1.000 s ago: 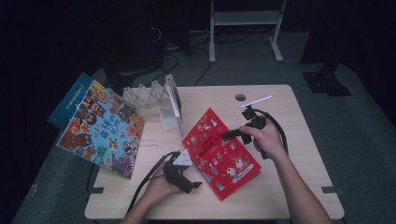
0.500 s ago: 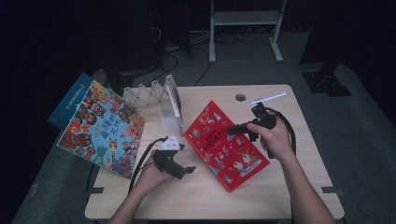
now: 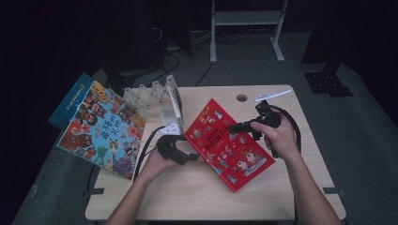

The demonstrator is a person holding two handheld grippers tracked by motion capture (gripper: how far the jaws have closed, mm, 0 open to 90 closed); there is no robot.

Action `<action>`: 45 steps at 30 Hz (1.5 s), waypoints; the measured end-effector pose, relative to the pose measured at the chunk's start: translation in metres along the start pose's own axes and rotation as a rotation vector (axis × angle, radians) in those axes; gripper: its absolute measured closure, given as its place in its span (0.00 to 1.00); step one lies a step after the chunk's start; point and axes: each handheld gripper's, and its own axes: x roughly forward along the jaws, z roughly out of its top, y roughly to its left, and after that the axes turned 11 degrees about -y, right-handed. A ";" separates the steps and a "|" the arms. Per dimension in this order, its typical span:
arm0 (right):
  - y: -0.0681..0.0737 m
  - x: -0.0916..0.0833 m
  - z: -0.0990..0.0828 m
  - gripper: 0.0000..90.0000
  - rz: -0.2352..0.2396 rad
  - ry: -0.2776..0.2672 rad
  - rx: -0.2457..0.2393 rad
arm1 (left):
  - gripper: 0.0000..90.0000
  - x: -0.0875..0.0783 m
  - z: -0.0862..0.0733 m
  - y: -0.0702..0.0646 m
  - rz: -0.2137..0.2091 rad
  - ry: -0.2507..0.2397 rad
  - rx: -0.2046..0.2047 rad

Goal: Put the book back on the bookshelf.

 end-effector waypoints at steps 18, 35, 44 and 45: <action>0.004 -0.001 -0.008 0.97 0.050 -0.036 -0.035 | 0.00 -0.009 0.010 0.002 -0.094 -0.125 -0.068; -0.005 -0.002 -0.033 0.97 0.093 -0.107 -0.027 | 0.21 -0.024 0.014 0.002 -0.075 -0.201 -0.053; -0.007 -0.001 -0.041 0.96 0.140 -0.141 -0.045 | 0.42 -0.032 0.018 0.004 -0.121 -0.291 -0.076; -0.007 -0.001 -0.041 0.96 0.140 -0.140 -0.052 | 0.43 -0.033 0.019 0.003 -0.125 -0.290 -0.071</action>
